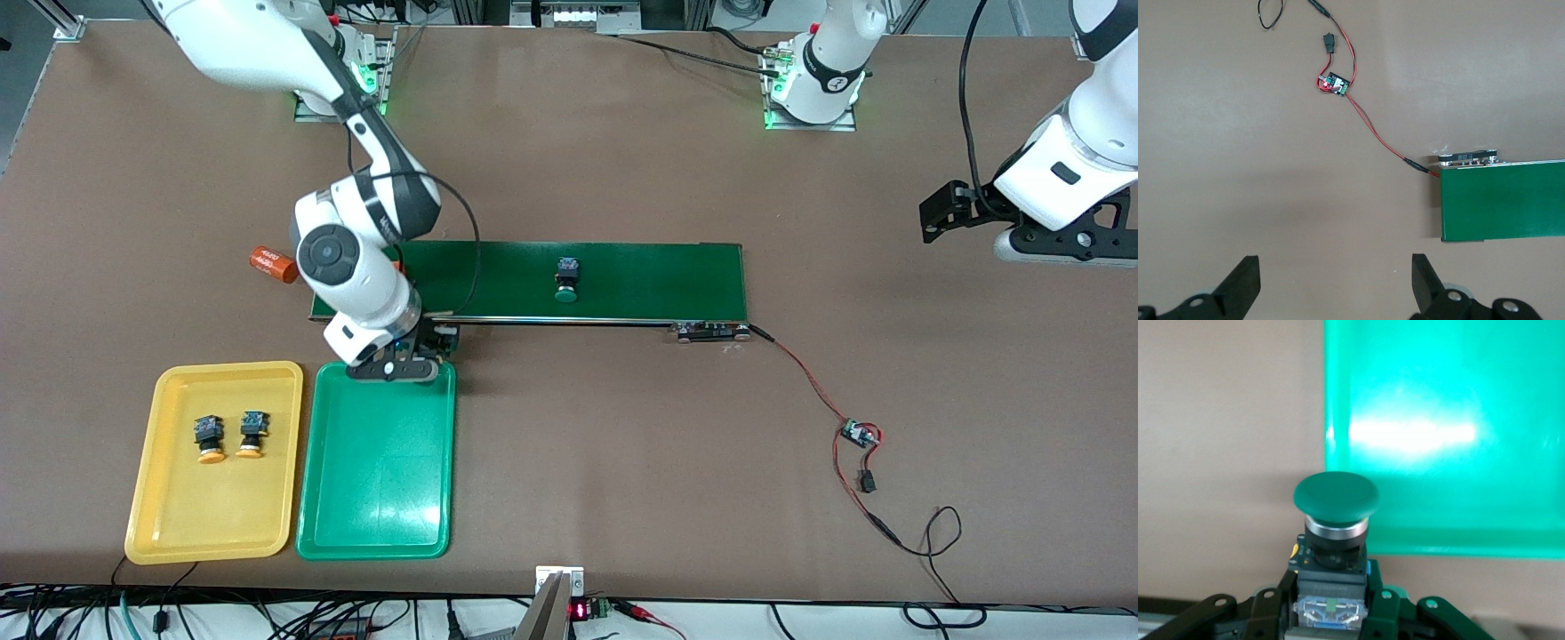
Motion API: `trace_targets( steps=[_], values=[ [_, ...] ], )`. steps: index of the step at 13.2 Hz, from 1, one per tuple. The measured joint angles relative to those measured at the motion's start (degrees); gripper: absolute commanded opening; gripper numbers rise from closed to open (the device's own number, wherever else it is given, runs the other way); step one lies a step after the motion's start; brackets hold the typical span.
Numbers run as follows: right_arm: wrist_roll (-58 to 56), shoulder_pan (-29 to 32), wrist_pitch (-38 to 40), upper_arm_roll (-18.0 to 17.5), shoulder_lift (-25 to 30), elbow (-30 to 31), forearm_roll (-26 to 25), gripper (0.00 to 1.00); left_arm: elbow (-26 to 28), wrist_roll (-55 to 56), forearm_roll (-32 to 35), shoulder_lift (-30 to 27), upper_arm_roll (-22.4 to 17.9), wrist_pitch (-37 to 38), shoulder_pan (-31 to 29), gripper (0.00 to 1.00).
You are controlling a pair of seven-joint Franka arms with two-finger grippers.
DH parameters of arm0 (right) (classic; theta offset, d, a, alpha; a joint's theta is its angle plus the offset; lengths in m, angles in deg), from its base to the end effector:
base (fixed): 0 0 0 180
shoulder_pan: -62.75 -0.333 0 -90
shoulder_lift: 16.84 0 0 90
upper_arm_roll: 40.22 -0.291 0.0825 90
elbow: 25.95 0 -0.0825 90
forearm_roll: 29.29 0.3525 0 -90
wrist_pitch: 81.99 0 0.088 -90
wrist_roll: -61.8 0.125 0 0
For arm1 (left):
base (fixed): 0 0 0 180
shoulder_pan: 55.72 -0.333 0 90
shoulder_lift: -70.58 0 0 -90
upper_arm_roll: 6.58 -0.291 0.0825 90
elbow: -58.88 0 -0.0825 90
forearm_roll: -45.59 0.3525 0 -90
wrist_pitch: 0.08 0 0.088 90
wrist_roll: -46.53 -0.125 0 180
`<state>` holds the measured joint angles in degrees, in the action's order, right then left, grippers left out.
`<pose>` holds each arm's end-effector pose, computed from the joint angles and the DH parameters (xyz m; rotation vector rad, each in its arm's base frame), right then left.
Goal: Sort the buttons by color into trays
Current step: 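Carry the green button into the green tray and open the right gripper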
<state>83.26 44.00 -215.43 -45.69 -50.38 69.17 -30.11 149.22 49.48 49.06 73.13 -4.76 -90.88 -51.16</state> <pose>0.5998 0.2623 0.2584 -3.0681 -0.0606 -0.0973 0.5325 -0.0517 0.5568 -3.0779 0.0952 0.0485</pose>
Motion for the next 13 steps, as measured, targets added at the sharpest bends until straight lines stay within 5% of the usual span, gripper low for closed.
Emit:
trace_targets(
  steps=[12,13],
  values=[
    [-19.3,4.1,-5.5,5.9,-10.6,-5.3,0.0,0.04,-0.1,0.0,0.1,0.0,0.1,-0.4,0.0,1.0],
    [-20.0,4.3,-6.5,6.4,-11.3,-5.3,0.0,0.3,-0.1,0.0,0.1,0.0,0.1,-0.4,0.0,1.0]
  ],
)
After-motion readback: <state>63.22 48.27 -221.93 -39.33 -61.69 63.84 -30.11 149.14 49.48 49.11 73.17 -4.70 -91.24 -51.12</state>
